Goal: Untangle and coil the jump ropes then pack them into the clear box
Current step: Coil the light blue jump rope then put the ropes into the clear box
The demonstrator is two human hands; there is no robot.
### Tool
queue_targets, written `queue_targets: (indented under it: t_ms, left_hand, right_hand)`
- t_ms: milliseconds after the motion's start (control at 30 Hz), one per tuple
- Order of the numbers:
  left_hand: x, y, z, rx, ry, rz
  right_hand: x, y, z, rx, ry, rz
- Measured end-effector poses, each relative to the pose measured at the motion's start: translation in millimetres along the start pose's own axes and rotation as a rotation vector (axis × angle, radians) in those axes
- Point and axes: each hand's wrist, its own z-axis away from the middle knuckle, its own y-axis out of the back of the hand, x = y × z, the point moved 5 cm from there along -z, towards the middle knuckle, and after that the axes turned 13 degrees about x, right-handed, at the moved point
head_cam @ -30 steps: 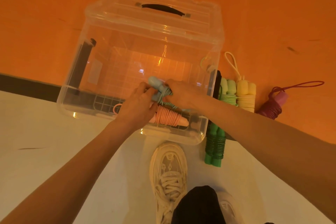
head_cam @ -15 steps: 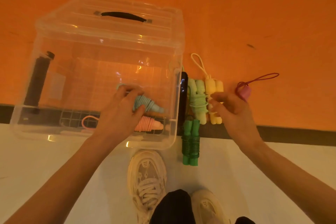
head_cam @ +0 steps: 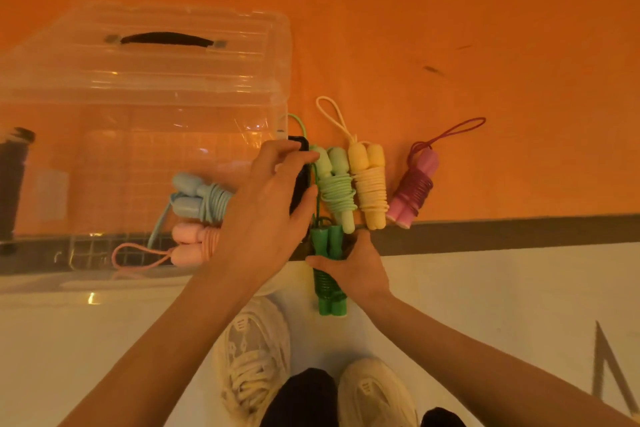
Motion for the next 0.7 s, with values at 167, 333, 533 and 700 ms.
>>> queue_targets:
  t_ms: [167, 333, 533, 700]
  left_hand:
    - [5.8, -18.8, 0.3, -0.035, -0.044, -0.030]
    - [8.7, -31.9, -2.8, -0.048, -0.017, 0.023]
    - [18.7, -63.4, -15.8, -0.058, 0.201, 0.253]
    - [31.0, -122.8, -24.4, -0.251, 0.448, 0.430]
  right_hand:
    - [-5.3, -0.2, -1.0, -0.042, 0.025, 0.107]
    - [-0.4, 24.9, 14.7, -0.150, 0.018, -0.112]
    - [5.4, 90.3, 6.1, -0.014, 0.028, -0.520]
    - [20.8, 136.7, -36.4, 0.216, -0.060, -0.707]
